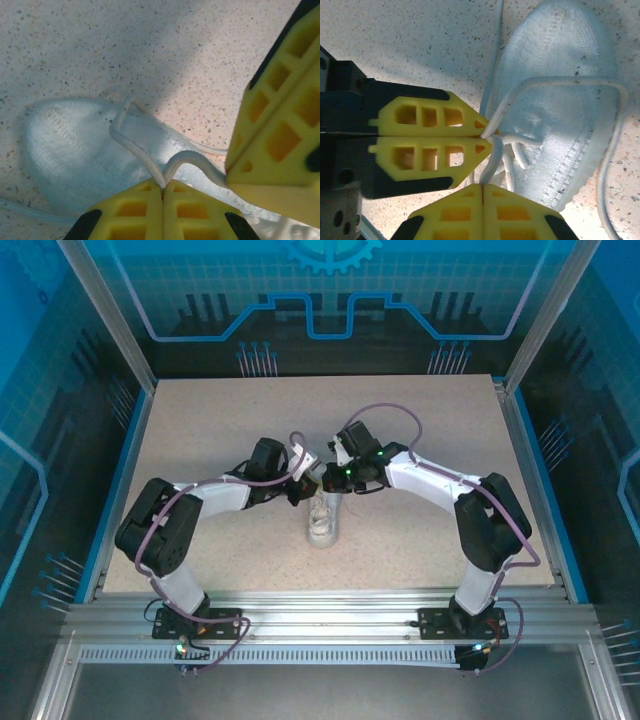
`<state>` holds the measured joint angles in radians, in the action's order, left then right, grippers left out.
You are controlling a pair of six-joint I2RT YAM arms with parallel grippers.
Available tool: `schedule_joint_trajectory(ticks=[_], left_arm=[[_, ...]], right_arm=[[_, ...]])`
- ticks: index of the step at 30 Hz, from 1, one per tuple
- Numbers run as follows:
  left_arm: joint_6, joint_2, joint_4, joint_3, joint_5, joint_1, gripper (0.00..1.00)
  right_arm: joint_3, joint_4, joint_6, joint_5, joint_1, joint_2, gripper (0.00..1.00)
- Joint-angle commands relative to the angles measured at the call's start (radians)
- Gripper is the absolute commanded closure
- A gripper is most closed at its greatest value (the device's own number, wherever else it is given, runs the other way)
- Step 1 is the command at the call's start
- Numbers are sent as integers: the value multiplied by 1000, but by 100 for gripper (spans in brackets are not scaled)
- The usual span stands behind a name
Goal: Tie the shoes
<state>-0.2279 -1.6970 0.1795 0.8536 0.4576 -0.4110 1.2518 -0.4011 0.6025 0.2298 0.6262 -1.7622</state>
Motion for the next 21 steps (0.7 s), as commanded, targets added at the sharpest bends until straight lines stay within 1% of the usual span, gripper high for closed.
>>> schedule_joint_trajectory(ticks=[1,7,13,16,21], left_arm=[[-11,51,-44,-9,38,-8,100],[2,68,-123,12,76,-8,100],[25,67,-259,73,115,-7,100],[17,47,-384,138,149,-7,100],[-35,5,-584,236,220,3,100]], right_arm=[[-18,8,-40,14,-21,38,100],[-29,1,-68,-5,-30,57,100],[-28,0,-110,-18,-33,64,100],[-33,17,-151,-21,-33,70,100],[-58,86,-228,-49,-34,75,100]])
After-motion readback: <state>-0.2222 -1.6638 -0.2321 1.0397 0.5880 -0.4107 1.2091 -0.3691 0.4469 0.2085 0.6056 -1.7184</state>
